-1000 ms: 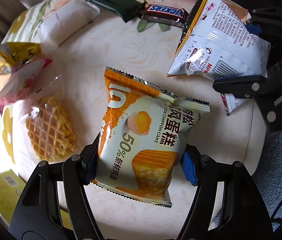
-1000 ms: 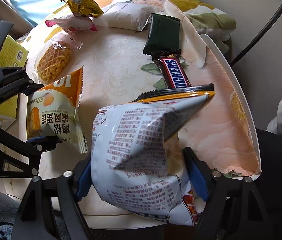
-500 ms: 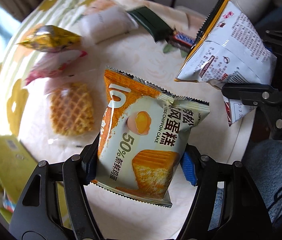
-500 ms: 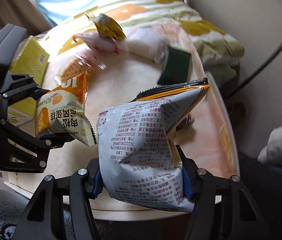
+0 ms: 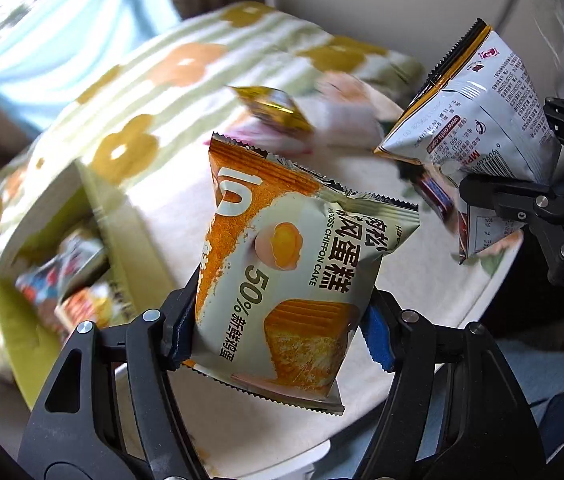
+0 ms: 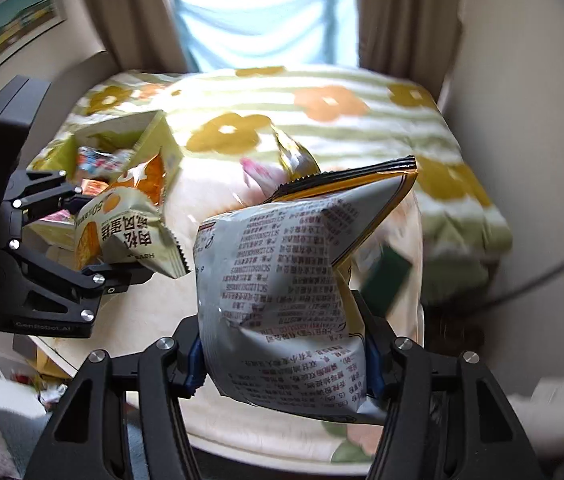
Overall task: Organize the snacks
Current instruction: 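Grasp the orange cake pack with the left tool while the right grasps a white bag, then carry both packs over the yellow box and open both tools to drop them, then move both tools back over the remaining snacks on the bed, then grasp the gold wafer pack with the left tool while the right grasps a white bag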
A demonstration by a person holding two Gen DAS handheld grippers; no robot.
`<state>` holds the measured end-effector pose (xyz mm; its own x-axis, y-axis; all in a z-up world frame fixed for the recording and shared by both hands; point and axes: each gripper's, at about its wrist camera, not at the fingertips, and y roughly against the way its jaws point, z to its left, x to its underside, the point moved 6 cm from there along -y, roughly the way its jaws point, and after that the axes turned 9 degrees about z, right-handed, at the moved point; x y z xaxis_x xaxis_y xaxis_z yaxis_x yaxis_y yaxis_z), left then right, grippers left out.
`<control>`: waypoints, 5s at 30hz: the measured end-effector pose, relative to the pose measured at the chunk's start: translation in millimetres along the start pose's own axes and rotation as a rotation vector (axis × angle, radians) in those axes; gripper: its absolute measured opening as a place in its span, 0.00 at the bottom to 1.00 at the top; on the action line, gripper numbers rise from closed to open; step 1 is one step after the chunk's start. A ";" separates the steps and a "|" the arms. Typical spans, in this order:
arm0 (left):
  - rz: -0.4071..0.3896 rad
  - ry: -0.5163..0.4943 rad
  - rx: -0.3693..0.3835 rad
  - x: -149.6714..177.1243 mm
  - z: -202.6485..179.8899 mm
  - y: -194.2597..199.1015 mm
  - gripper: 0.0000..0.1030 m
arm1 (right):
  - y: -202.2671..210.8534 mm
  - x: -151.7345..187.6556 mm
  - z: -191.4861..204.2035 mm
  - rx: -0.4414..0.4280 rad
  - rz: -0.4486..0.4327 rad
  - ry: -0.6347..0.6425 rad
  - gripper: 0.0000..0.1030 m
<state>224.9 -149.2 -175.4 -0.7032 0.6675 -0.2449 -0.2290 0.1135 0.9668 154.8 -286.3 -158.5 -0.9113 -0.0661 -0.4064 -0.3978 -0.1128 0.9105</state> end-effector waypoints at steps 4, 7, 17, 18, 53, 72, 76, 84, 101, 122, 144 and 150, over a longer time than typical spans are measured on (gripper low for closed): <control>-0.051 0.108 -0.037 9.0 35.5 22.8 0.63 | 7.3 -31.8 30.1 -0.027 -0.051 0.088 0.54; -0.083 0.189 -0.063 20.8 70.7 39.9 0.63 | 10.0 -56.4 56.7 -0.075 -0.080 0.121 0.54; -0.103 0.410 -0.125 54.0 205.4 47.8 0.63 | -21.6 -128.6 147.8 -0.153 -0.086 0.208 0.54; -0.101 0.424 -0.123 57.7 216.7 44.7 0.63 | -26.1 -135.6 157.2 -0.161 -0.084 0.210 0.54; 0.012 0.702 -0.083 125.6 347.0 -38.4 1.00 | -132.0 -170.5 242.3 -0.226 0.136 0.163 0.55; 0.016 0.691 -0.055 135.6 324.9 -41.1 1.00 | -134.5 -161.0 247.3 -0.215 0.053 0.149 0.99; 0.015 0.681 -0.054 139.3 322.1 -39.2 1.00 | -129.1 -158.1 246.8 -0.222 0.060 0.142 0.99; -0.023 0.655 -0.063 139.8 313.3 -21.3 1.00 | -106.5 -152.0 243.2 -0.217 0.029 0.120 0.99; -0.158 0.521 -0.001 101.2 269.4 24.0 1.00 | -36.9 -124.5 196.2 -0.081 -0.085 0.025 0.99; -0.195 0.301 0.048 -29.6 105.2 5.8 1.00 | -6.0 -57.9 11.1 -0.004 -0.128 -0.063 0.99; -0.058 -0.004 0.028 -174.0 -3.7 -137.2 1.00 | -119.0 -44.0 -112.4 -0.029 0.017 0.106 0.99; -0.035 -0.047 0.032 -189.7 0.2 -163.6 1.00 | -152.5 -48.9 -114.4 -0.021 0.049 0.167 0.99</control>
<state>395.9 -294.3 -287.1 -0.6626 0.6964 -0.2758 -0.2311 0.1603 0.9597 272.2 -379.3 -286.3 -0.8985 -0.2359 -0.3701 -0.3494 -0.1258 0.9285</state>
